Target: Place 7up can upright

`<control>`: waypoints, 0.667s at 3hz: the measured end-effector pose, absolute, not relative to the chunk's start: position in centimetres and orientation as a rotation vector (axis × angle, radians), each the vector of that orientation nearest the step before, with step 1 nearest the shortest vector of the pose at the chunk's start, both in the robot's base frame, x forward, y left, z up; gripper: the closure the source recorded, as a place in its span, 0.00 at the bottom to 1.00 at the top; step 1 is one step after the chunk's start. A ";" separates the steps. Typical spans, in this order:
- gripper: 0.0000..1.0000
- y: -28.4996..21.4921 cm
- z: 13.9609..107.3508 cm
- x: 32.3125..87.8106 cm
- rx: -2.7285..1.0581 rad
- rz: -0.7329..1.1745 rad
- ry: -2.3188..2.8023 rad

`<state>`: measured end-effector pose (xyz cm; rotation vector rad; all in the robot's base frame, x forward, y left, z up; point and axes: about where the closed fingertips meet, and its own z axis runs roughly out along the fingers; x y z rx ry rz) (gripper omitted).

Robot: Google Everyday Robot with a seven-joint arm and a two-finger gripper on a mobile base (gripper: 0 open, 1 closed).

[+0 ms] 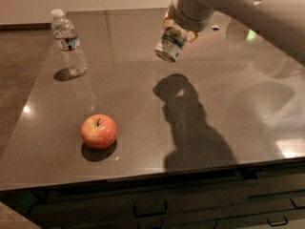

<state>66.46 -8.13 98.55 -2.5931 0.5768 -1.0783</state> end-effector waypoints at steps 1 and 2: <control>1.00 -8.2 98.6 66.4 -2.597 -1.076 0.581; 1.00 -8.4 98.9 66.5 -2.610 -1.123 0.537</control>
Offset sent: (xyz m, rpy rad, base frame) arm 0.0061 -0.0028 0.0044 -0.0934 -0.0548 0.0422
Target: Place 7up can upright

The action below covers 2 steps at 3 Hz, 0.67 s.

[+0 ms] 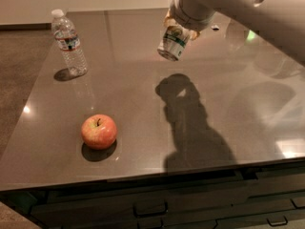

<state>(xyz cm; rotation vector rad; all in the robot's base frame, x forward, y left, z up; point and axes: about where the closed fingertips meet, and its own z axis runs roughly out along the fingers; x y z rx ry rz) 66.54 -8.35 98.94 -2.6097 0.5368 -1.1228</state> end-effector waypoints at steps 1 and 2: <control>1.00 -8.4 99.1 67.7 -2.627 -1.237 0.409; 1.00 -8.2 99.4 69.4 -2.608 -1.370 0.238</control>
Offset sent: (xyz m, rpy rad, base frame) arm 0.0521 0.0092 0.0055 -0.2502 -0.2845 0.2450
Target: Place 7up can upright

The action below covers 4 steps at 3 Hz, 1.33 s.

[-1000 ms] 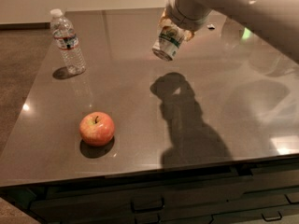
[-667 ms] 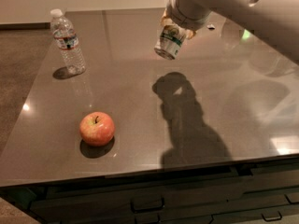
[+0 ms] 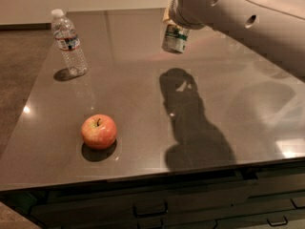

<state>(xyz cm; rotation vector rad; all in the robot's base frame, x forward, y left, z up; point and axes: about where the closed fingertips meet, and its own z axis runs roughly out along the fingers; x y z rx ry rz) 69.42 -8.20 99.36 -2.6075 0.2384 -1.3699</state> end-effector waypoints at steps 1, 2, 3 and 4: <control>1.00 -7.8 99.2 70.7 -2.567 -1.453 0.083; 1.00 -7.5 99.0 71.7 -2.517 -1.540 -0.090; 1.00 -7.2 98.4 71.8 -2.465 -1.617 -0.221; 1.00 -6.9 97.7 71.7 -2.417 -1.669 -0.293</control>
Offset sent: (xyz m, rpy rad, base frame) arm 0.0361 0.0131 -0.0125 -0.1755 -0.2464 0.3037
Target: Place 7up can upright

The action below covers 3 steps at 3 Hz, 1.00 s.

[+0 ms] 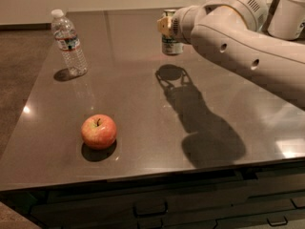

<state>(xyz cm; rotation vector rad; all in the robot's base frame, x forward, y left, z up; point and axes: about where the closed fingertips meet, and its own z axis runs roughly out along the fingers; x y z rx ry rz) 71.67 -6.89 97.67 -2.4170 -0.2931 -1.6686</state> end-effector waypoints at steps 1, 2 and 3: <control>1.00 -6.5 96.8 71.5 -2.377 -1.701 -0.345; 1.00 -6.4 96.2 71.4 -2.345 -1.739 -0.393; 1.00 -6.4 95.9 71.4 -2.319 -1.772 -0.430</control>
Offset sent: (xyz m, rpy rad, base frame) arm -0.0063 0.0150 -0.0407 -0.0452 -0.1177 0.0775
